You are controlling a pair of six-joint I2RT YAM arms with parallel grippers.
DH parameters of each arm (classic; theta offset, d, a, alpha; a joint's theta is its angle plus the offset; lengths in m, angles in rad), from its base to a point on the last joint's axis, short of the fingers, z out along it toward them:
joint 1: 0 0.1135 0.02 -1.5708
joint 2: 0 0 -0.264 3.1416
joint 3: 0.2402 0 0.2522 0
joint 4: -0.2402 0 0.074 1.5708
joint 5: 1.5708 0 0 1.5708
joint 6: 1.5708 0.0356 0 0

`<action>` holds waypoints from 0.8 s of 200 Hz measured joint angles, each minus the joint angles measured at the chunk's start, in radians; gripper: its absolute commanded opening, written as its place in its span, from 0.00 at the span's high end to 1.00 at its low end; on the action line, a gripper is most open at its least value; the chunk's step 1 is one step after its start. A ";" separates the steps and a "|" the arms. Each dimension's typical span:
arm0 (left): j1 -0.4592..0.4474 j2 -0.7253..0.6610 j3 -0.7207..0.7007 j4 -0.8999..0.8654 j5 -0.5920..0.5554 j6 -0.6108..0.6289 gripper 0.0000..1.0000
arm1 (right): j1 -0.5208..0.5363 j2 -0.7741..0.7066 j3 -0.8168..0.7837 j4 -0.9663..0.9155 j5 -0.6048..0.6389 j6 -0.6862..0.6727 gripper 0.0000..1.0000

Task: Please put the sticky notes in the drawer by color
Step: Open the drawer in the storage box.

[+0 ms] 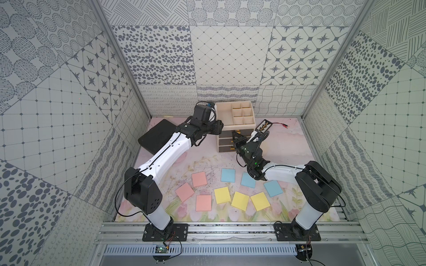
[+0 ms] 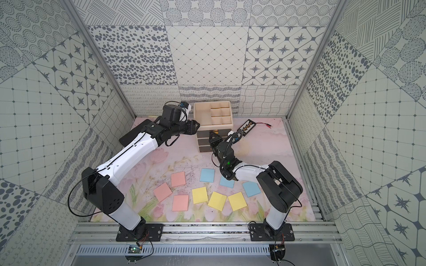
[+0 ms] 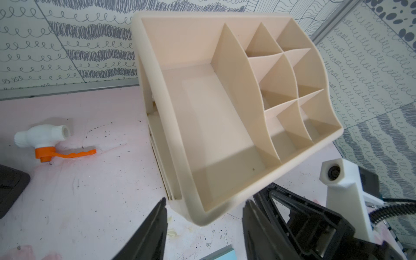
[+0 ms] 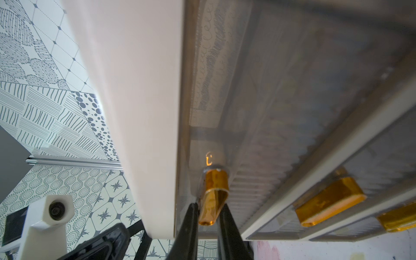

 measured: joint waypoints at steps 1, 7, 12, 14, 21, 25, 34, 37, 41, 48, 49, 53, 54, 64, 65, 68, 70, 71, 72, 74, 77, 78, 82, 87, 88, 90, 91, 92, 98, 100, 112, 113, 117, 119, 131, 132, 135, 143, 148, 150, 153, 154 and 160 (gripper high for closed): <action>0.000 0.000 0.000 -0.001 -0.001 0.000 0.35 | 0.000 0.000 0.000 0.000 0.000 0.000 0.83; 0.000 0.000 0.000 -0.003 -0.009 0.002 0.35 | 0.001 -0.002 0.000 -0.003 0.000 -0.003 0.83; 0.000 0.000 0.002 -0.007 -0.015 0.003 0.35 | 0.001 -0.003 0.000 -0.006 0.000 -0.004 0.83; 0.000 0.000 0.002 -0.008 -0.016 0.003 0.35 | 0.001 -0.004 0.000 -0.007 0.001 -0.004 0.83; 0.000 0.003 0.006 -0.011 -0.024 0.003 0.35 | 0.002 -0.006 0.000 -0.011 0.001 -0.005 0.83; 0.000 0.006 0.013 -0.012 -0.028 0.003 0.36 | 0.002 -0.007 0.000 -0.013 0.001 -0.006 0.83; 0.000 0.014 0.024 -0.012 -0.037 0.003 0.37 | 0.005 -0.009 0.000 -0.017 0.001 -0.008 0.83; 0.000 0.019 0.029 -0.013 -0.040 0.002 0.37 | 0.005 -0.010 0.000 -0.018 0.001 -0.009 0.83; 0.000 0.024 0.034 -0.013 -0.042 0.002 0.38 | 0.006 -0.011 0.000 -0.021 0.002 -0.010 0.83; 0.000 0.034 0.043 -0.014 -0.049 0.001 0.39 | 0.008 -0.015 0.000 -0.027 0.003 -0.011 0.83; 0.000 0.036 0.045 -0.014 -0.050 0.001 0.39 | 0.008 -0.015 0.000 -0.028 0.003 -0.011 0.83; 0.000 0.043 0.050 -0.014 -0.053 0.000 0.40 | 0.009 -0.017 0.000 -0.032 0.003 -0.011 0.83; 0.000 0.043 0.050 -0.014 -0.053 0.000 0.40 | 0.009 -0.017 0.000 -0.032 0.003 -0.011 0.83; 0.000 0.057 0.059 -0.016 -0.061 -0.002 0.45 | 0.012 -0.023 -0.001 -0.039 0.004 -0.013 0.83; 0.000 0.059 0.060 -0.016 -0.062 -0.003 0.46 | 0.013 -0.023 -0.001 -0.040 0.005 -0.013 0.83; 0.000 0.061 0.062 -0.016 -0.063 -0.003 0.49 | 0.013 -0.024 -0.001 -0.041 0.005 -0.014 0.83; 0.000 0.065 0.064 -0.016 -0.063 -0.005 0.51 | 0.014 -0.024 -0.001 -0.041 0.005 -0.014 0.83; 0.000 0.066 0.064 -0.016 -0.064 -0.005 0.51 | 0.014 -0.024 -0.002 -0.041 0.005 -0.014 0.83; 0.000 0.068 0.066 -0.016 -0.064 -0.004 0.53 | 0.014 -0.024 -0.002 -0.041 0.005 -0.014 0.83; 0.000 0.069 0.066 -0.016 -0.065 -0.003 0.55 | 0.015 -0.025 -0.002 -0.042 0.005 -0.015 0.83; 0.000 0.073 0.068 -0.017 -0.066 -0.009 0.57 | 0.016 -0.025 -0.002 -0.041 0.006 -0.016 0.83; 0.000 0.074 0.069 -0.017 -0.066 -0.007 0.58 | 0.017 -0.025 -0.002 -0.041 0.006 -0.016 0.83; 0.000 0.078 0.071 -0.018 -0.066 -0.005 0.60 | 0.018 -0.026 -0.002 -0.042 0.007 -0.018 0.83; 0.000 0.083 0.075 -0.019 -0.067 -0.006 0.62 | 0.019 -0.026 -0.002 -0.043 0.008 -0.019 0.83; 0.000 0.084 0.076 -0.019 -0.066 -0.005 0.62 | 0.020 -0.026 -0.002 -0.043 0.008 -0.019 0.83; 0.000 0.087 0.077 -0.019 -0.066 -0.009 0.63 | 0.021 -0.026 -0.002 -0.044 0.008 -0.019 0.83; 0.000 0.088 0.079 -0.019 -0.067 -0.012 0.64 | 0.021 -0.027 -0.002 -0.044 0.008 -0.020 0.83; 0.000 0.088 0.079 -0.019 -0.067 -0.012 0.64 | 0.021 -0.027 -0.002 -0.044 0.008 -0.021 0.83; 0.000 0.093 0.084 -0.019 -0.066 -0.014 0.66 | 0.023 -0.028 -0.002 -0.047 0.008 -0.023 0.83; 0.000 0.095 0.085 -0.019 -0.066 -0.014 0.67 | 0.023 -0.029 -0.002 -0.048 0.008 -0.023 0.83; 0.000 0.103 0.094 -0.019 -0.066 -0.018 0.73 | 0.025 -0.031 -0.002 -0.053 0.009 -0.026 0.83; 0.000 0.103 0.094 -0.019 -0.066 -0.018 0.74 | 0.025 -0.031 -0.002 -0.053 0.009 -0.026 0.83; 0.000 0.106 0.096 -0.019 -0.066 -0.022 0.75 | 0.025 -0.031 -0.002 -0.054 0.009 -0.027 0.82; 0.000 0.107 0.097 -0.019 -0.067 -0.021 0.76 | 0.026 -0.031 -0.002 -0.054 0.010 -0.027 0.83; 0.000 0.108 0.098 -0.019 -0.069 -0.030 0.79 | 0.027 -0.031 -0.003 -0.055 0.011 -0.030 0.83; 0.000 0.108 0.098 -0.019 -0.069 -0.030 0.79 | 0.027 -0.031 -0.003 -0.055 0.011 -0.030 0.83; 0.000 0.108 0.098 -0.019 -0.071 -0.032 0.79 | 0.028 -0.032 -0.003 -0.055 0.011 -0.030 0.82; 0.000 0.108 0.098 -0.019 -0.078 -0.038 0.80 | 0.033 -0.032 -0.004 -0.055 0.011 -0.031 0.82; 0.000 0.108 0.098 -0.018 -0.080 -0.043 0.81 | 0.036 -0.033 -0.004 -0.055 0.012 -0.031 0.82; 0.000 0.108 0.098 -0.018 -0.081 -0.044 0.81 | 0.036 -0.034 -0.004 -0.056 0.012 -0.031 0.82; 0.000 0.108 0.098 -0.018 -0.083 -0.047 0.82 | 0.038 -0.035 -0.004 -0.058 0.013 -0.031 0.82; 0.000 0.108 0.098 -0.019 -0.084 -0.048 0.82 | 0.038 -0.035 -0.004 -0.058 0.014 -0.032 0.82; 0.000 0.108 0.099 -0.019 -0.087 -0.053 0.82 | 0.042 -0.037 -0.004 -0.061 0.016 -0.032 0.82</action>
